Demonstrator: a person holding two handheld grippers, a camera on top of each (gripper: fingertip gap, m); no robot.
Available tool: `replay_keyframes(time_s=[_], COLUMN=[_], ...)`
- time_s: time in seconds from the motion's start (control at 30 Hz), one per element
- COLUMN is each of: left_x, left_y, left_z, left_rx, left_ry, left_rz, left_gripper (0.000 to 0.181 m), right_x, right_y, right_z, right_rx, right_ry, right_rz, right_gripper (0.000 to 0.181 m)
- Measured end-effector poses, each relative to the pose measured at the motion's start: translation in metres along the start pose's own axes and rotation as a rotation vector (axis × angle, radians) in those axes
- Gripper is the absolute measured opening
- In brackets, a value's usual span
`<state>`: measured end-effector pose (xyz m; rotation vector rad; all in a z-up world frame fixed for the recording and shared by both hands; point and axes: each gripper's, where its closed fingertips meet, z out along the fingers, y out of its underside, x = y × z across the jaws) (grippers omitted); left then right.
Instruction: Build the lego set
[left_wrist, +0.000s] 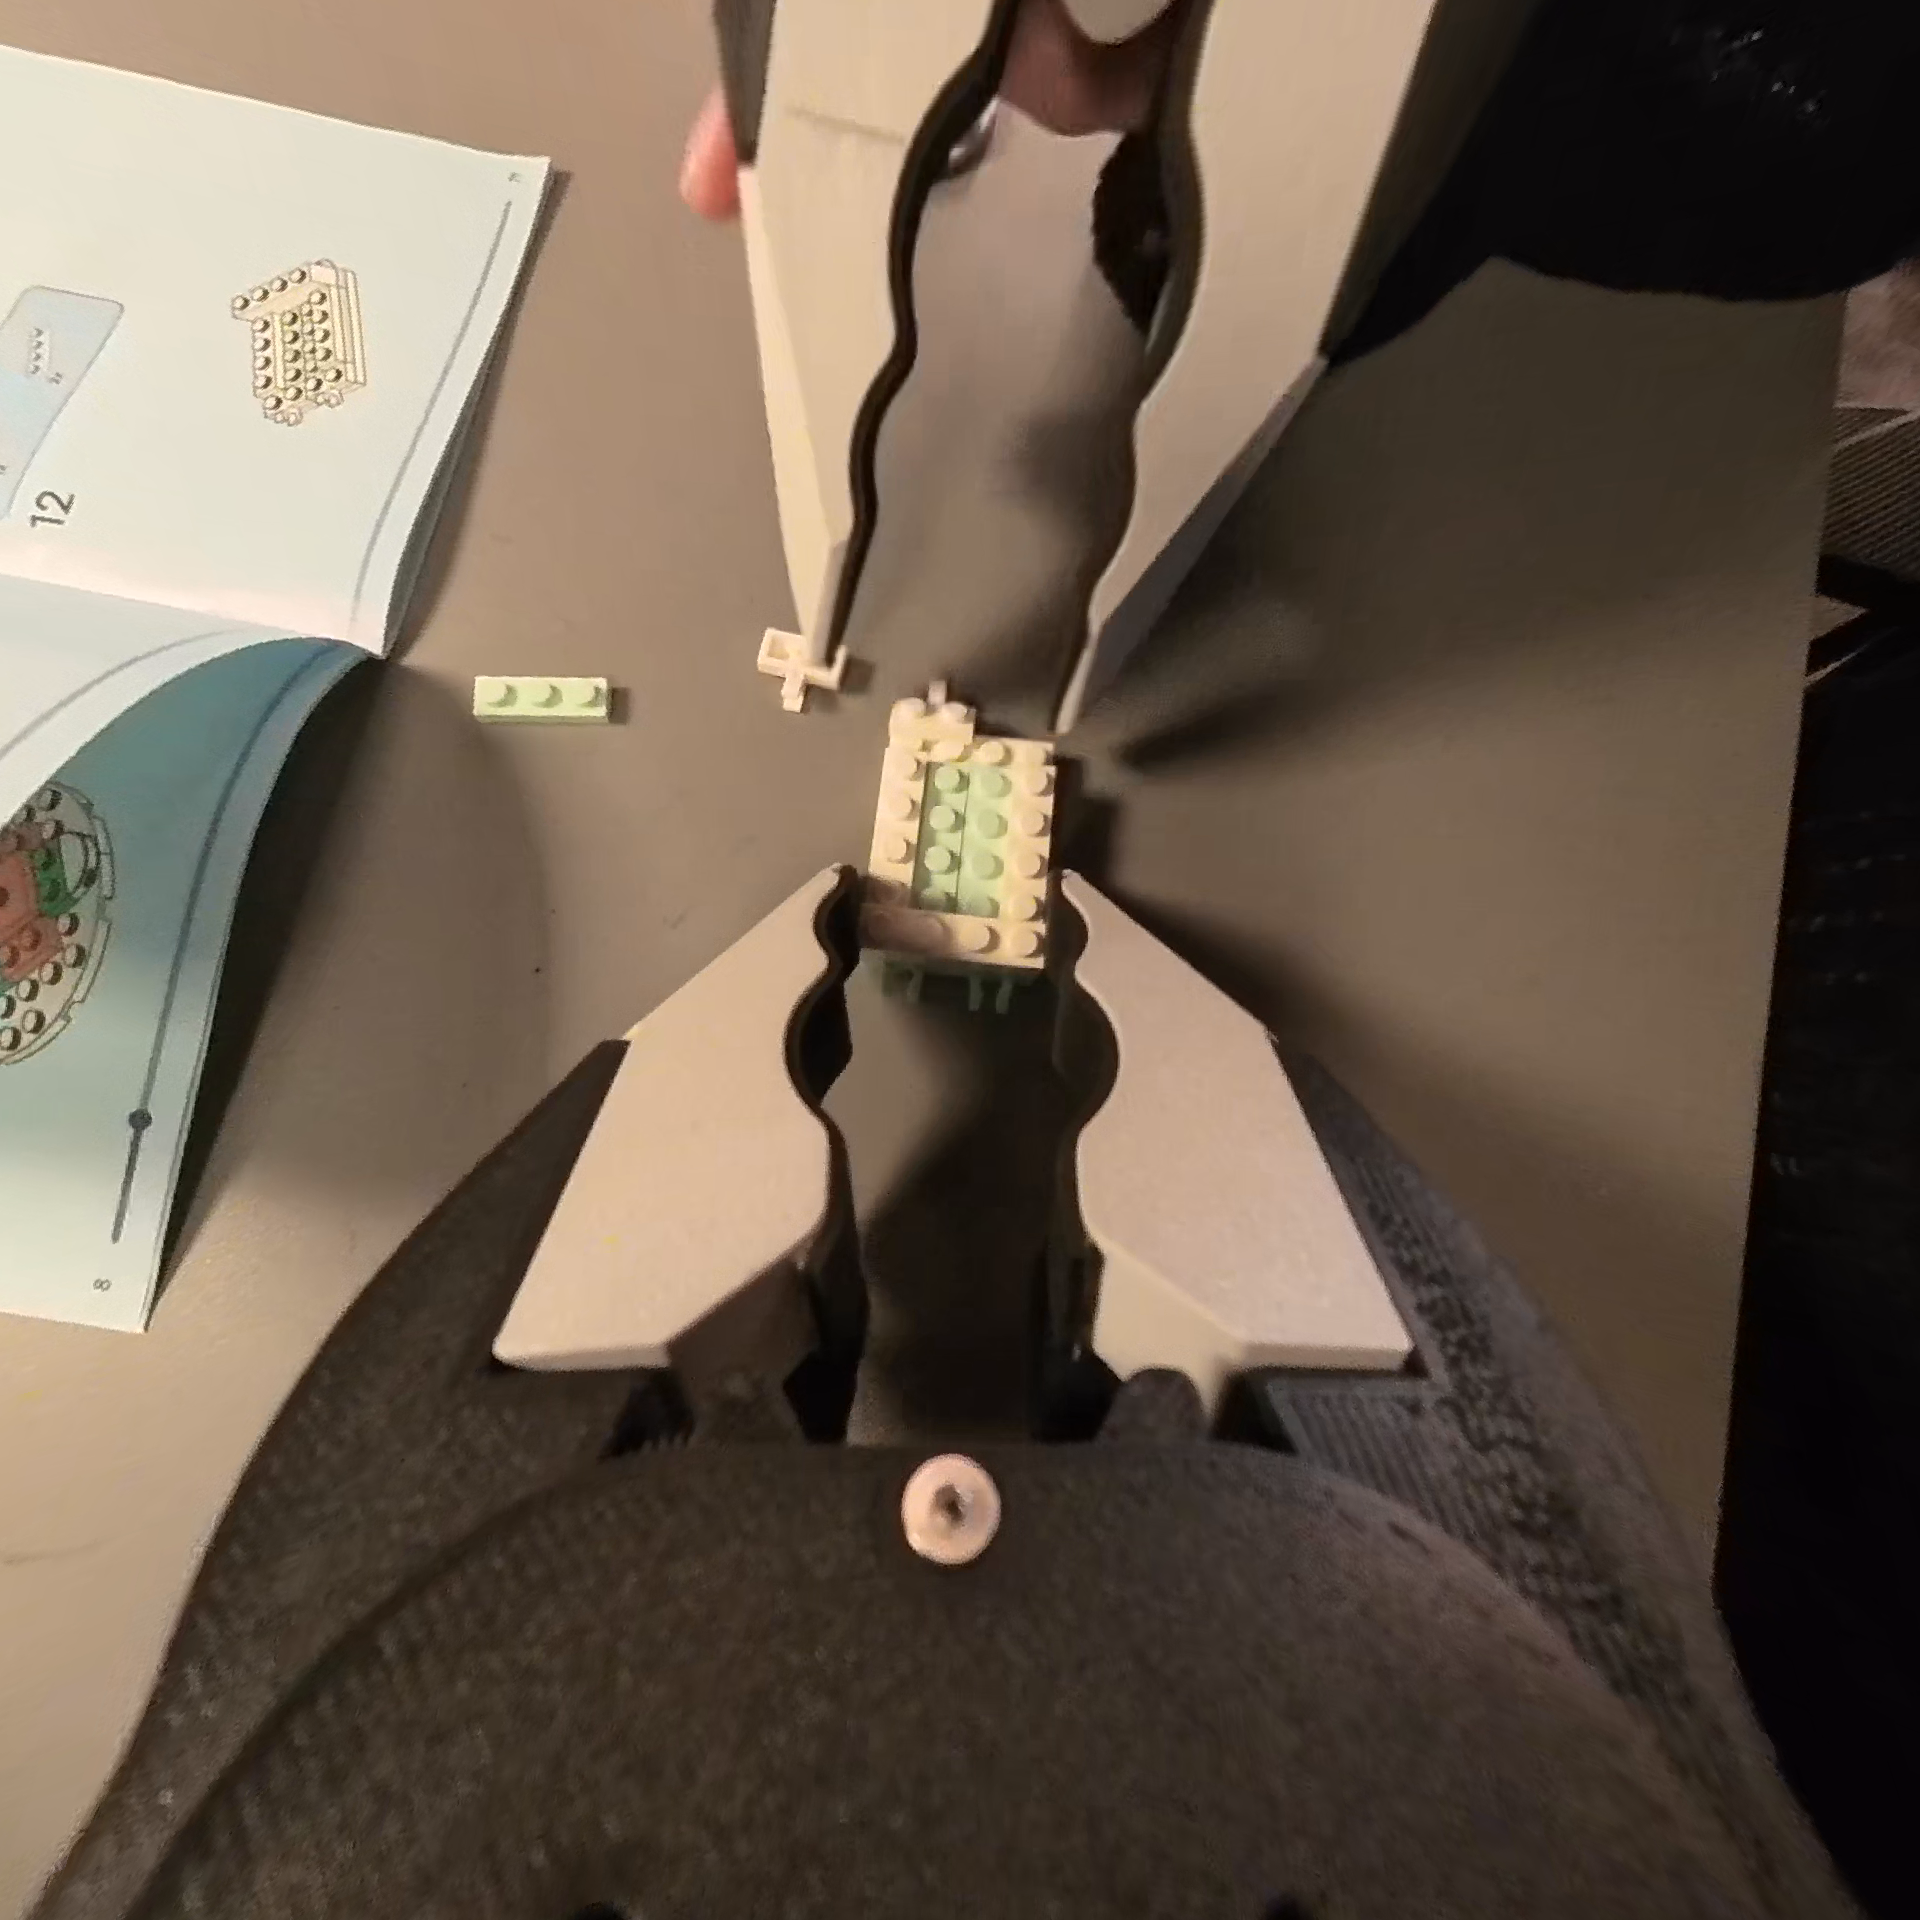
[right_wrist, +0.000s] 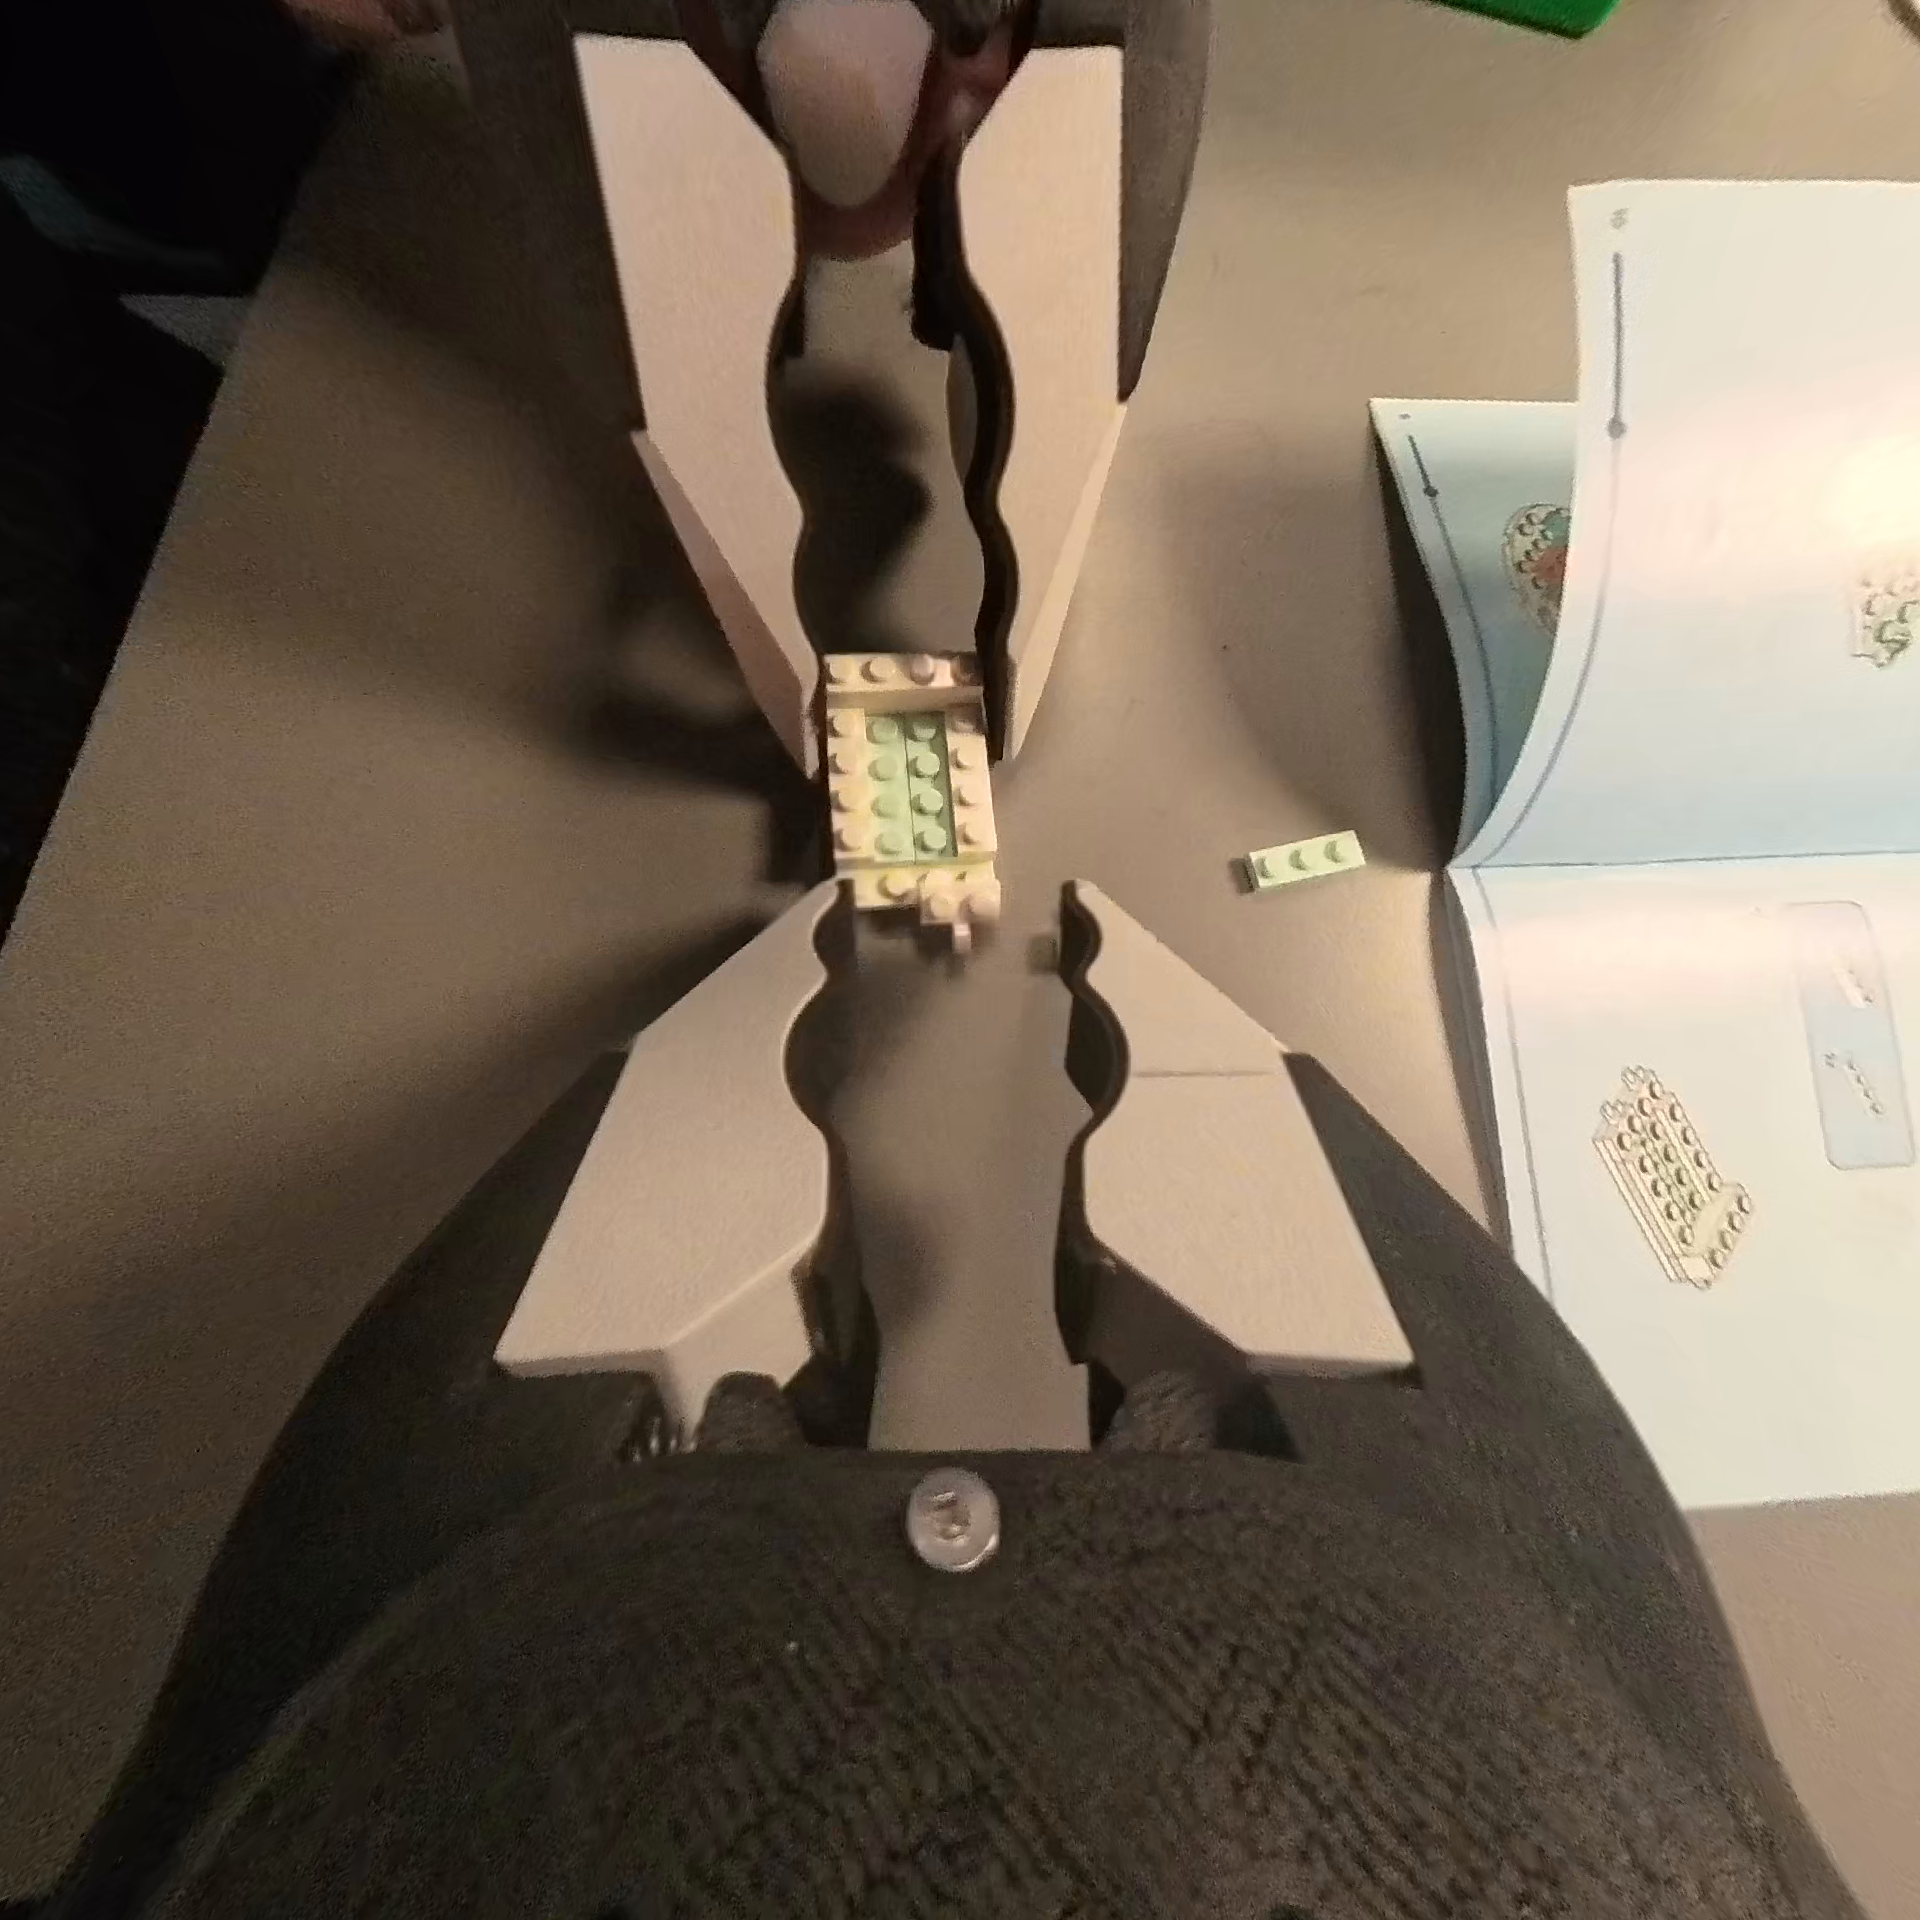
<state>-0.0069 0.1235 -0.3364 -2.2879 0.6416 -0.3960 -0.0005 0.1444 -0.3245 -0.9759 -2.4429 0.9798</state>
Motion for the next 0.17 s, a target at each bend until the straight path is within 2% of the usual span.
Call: replay_keyframes(time_s=[0.03, 0.17], left_x=[0.000, 0.000], left_y=[0.000, 0.000], left_z=[0.000, 0.000], left_rx=[0.002, -0.009], left_ry=[0.000, -0.008], left_rz=[-0.004, 0.000], left_gripper=[0.035, 0.036], right_x=[-0.001, -0.014], right_y=[0.001, 0.012], right_z=[-0.002, -0.001], right_rx=[0.003, -0.038], right_ry=[0.016, 0.054], right_rz=[-0.007, -0.049], right_gripper=[0.042, 0.049])
